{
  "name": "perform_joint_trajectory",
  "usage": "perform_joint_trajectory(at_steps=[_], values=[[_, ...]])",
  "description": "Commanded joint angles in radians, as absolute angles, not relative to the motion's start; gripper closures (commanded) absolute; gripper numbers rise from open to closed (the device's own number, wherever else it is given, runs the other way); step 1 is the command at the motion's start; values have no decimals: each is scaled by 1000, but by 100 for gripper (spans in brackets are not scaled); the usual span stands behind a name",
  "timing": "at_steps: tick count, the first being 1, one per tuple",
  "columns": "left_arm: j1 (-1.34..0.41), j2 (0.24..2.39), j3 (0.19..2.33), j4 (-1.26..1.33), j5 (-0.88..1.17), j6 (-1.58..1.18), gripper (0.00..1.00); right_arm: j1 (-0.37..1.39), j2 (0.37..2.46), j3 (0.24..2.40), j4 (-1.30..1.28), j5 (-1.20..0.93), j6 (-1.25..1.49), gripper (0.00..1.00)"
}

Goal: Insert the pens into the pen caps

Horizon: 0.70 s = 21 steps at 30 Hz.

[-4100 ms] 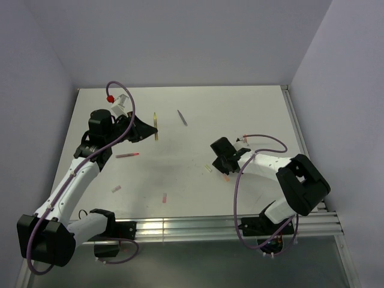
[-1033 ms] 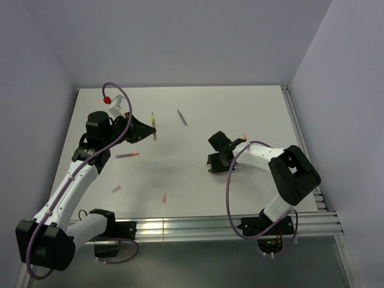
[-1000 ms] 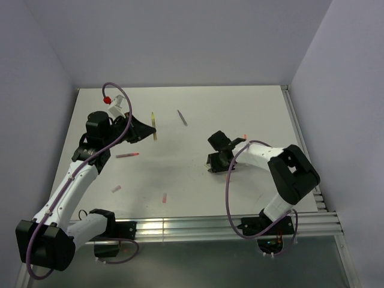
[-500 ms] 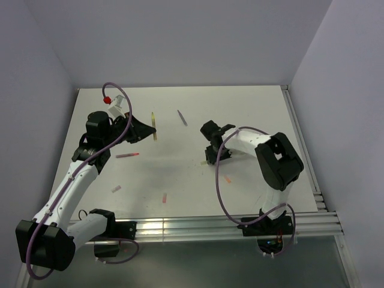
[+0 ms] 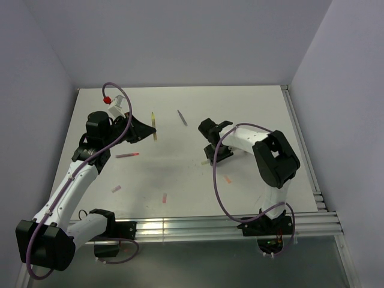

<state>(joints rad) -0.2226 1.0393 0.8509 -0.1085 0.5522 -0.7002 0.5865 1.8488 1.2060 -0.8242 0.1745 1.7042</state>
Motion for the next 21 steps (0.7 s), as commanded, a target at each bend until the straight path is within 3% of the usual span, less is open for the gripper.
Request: perform_joint_trajectory(at_steps=[1, 15, 18, 21], values=[[-218, 1026, 851, -63, 551, -696, 100, 604, 1861, 1247, -858, 192, 1709, 55], [-216, 1025, 850, -67, 549, -693, 100, 632, 1913, 1246, -808, 135, 1747, 57], [-218, 1025, 850, -69, 546, -693, 100, 632, 1914, 1235, -796, 137, 1743, 65], [-218, 1026, 851, -71, 546, -690, 100, 632, 1919, 1212, -770, 141, 1718, 86]])
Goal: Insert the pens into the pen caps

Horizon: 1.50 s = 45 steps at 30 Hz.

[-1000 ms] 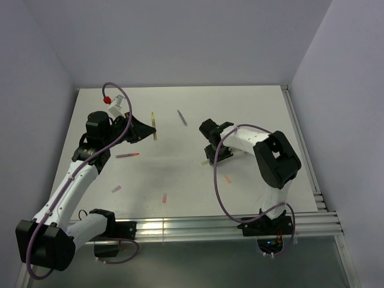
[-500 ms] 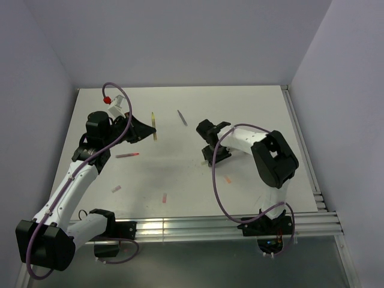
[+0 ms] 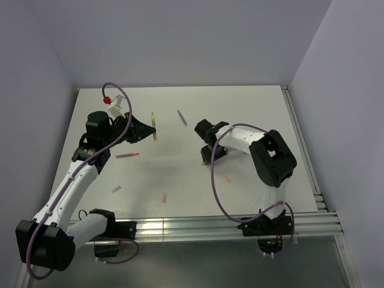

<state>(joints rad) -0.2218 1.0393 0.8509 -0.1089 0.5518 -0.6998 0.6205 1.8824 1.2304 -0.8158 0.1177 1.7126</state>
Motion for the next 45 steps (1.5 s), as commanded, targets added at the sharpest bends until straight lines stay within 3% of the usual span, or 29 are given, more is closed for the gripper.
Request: perform_joint_trajectory(at_steps=[1, 3, 8, 12, 18, 24, 31, 45], values=[[-218, 1028, 853, -71, 548, -690, 100, 632, 1914, 1201, -756, 143, 1709, 92], [-218, 1029, 851, -69, 555, -687, 100, 632, 1908, 1168, -701, 146, 1680, 100], [-222, 1055, 847, -10, 652, -673, 99, 630, 1818, 1207, -716, 312, 1479, 100], [-256, 1074, 844, 96, 816, -675, 100, 609, 1671, 1275, -686, 393, 1168, 100], [-403, 1068, 868, 84, 798, -603, 100, 513, 1461, 1285, -488, 183, 788, 100], [-500, 1150, 946, 63, 704, -606, 100, 479, 1384, 1367, -459, 9, 548, 100], [-572, 1304, 1094, 15, 644, -583, 100, 476, 1246, 1325, -336, -140, 532, 100], [-601, 1247, 988, 130, 687, -572, 100, 474, 1164, 1246, -206, -354, 581, 100]])
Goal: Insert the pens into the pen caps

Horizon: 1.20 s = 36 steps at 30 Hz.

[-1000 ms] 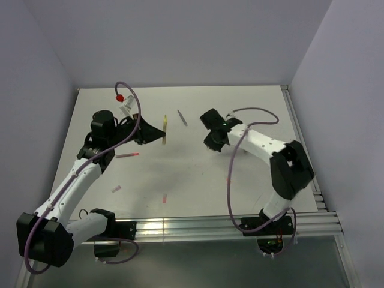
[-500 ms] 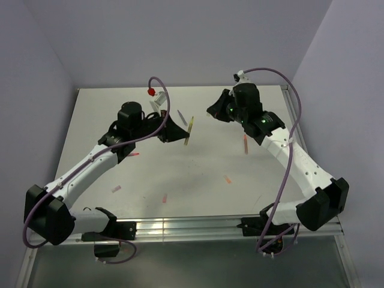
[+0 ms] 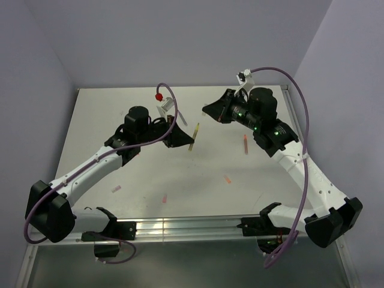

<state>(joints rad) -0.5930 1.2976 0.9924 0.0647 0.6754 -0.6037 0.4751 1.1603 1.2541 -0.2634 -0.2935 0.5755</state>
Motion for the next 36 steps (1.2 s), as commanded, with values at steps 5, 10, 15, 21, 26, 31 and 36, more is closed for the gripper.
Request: perform_joint_trajectory(at_steps=[5, 10, 15, 21, 26, 31, 36], values=[[-603, 1224, 974, 149, 700, -568, 100, 476, 1184, 1241, -199, -367, 584, 100], [-603, 1220, 974, 143, 698, -561, 100, 479, 1189, 1252, -207, -370, 581, 100], [-604, 1219, 979, 140, 696, -557, 100, 485, 1196, 1253, -210, -383, 584, 100], [-603, 1213, 982, 129, 684, -551, 100, 494, 1209, 1259, -209, -399, 594, 100], [-603, 1216, 985, 121, 678, -546, 100, 502, 1212, 1262, -213, -403, 595, 100], [-601, 1213, 989, 113, 661, -540, 100, 509, 1213, 1272, -219, -402, 592, 100], [-603, 1203, 986, 112, 647, -538, 100, 515, 1213, 1272, -227, -400, 592, 100]])
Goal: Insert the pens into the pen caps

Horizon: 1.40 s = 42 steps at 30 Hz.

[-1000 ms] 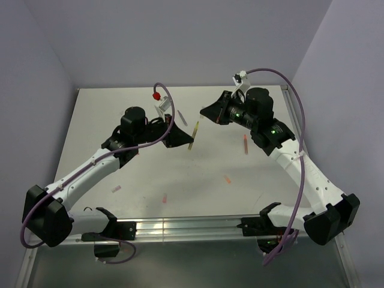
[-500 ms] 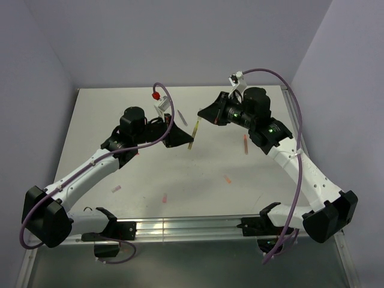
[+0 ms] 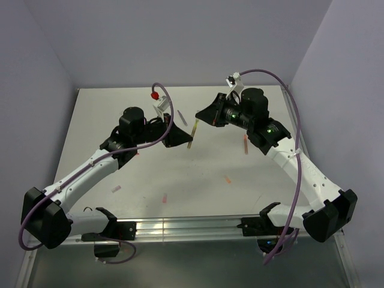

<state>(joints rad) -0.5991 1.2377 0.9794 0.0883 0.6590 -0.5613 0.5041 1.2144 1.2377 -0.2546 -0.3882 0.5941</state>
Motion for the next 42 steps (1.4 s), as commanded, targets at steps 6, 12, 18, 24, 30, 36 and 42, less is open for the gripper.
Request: perform_joint_trajectory(at_steps=[6, 12, 18, 24, 30, 36, 42], values=[[-598, 1195, 985, 112, 640, -537, 100, 531, 1212, 1273, -235, -391, 588, 100], [-591, 1184, 977, 127, 624, -545, 100, 564, 1226, 1275, -238, -388, 586, 100], [-577, 1131, 948, 159, 571, -558, 100, 629, 1236, 1269, -238, -354, 581, 100], [-575, 1075, 933, 153, 489, -557, 100, 725, 1246, 1284, -288, -287, 520, 100], [-566, 1020, 922, 140, 402, -554, 100, 776, 1238, 1284, -327, -230, 489, 100], [-554, 1008, 923, 144, 390, -552, 100, 811, 1250, 1279, -364, -219, 456, 100], [-534, 988, 925, 146, 376, -555, 100, 856, 1246, 1256, -371, -196, 449, 100]])
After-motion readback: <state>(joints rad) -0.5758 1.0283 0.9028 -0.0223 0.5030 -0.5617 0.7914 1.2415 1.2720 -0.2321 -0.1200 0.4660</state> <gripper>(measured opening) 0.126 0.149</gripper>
